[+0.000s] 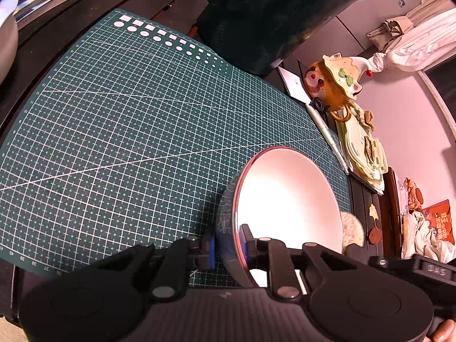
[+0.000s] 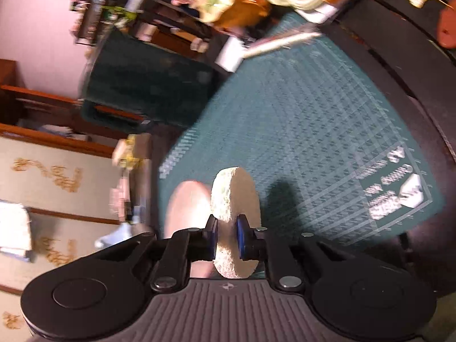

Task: Clean bowl
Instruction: 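Scrub the bowl's outer base with the right gripper's sponge, then turn the bowl with the left gripper while the right gripper wipes its outer wall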

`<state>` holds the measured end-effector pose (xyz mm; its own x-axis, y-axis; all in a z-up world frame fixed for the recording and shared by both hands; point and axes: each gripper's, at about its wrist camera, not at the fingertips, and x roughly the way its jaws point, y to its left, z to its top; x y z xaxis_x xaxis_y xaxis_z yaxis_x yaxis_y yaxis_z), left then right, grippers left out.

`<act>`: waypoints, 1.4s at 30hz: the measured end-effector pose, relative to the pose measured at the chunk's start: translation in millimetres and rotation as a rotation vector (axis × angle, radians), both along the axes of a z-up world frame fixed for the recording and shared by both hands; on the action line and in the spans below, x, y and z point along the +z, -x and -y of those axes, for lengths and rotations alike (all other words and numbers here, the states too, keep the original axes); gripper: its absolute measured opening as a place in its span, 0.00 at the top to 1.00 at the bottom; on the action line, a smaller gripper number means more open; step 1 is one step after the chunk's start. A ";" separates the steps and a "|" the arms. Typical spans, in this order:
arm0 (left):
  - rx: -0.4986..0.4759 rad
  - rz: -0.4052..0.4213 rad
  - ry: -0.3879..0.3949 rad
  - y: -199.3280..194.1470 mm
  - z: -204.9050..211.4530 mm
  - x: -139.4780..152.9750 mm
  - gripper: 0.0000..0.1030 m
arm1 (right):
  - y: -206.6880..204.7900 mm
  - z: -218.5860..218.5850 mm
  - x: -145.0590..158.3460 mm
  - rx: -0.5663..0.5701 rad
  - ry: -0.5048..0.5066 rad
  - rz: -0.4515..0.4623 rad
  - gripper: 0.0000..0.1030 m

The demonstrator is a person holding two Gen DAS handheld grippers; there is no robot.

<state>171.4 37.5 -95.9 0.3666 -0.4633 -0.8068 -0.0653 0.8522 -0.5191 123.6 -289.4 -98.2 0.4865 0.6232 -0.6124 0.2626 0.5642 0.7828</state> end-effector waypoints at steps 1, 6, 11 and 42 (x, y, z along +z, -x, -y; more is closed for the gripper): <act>0.000 0.000 0.001 0.8 1.5 0.6 0.83 | 0.1 1.3 -2.1 -0.009 0.010 -0.009 0.88; 0.002 0.000 0.000 -0.6 2.8 1.1 0.83 | -0.4 2.6 -3.1 -0.013 0.068 0.003 0.88; 0.000 0.000 -0.003 0.5 1.8 1.4 0.83 | -1.1 4.8 -5.3 -0.021 0.148 -0.003 0.87; 0.002 0.004 -0.003 8.7 -4.5 3.2 0.83 | -12.0 -15.7 13.0 0.062 0.109 0.120 0.88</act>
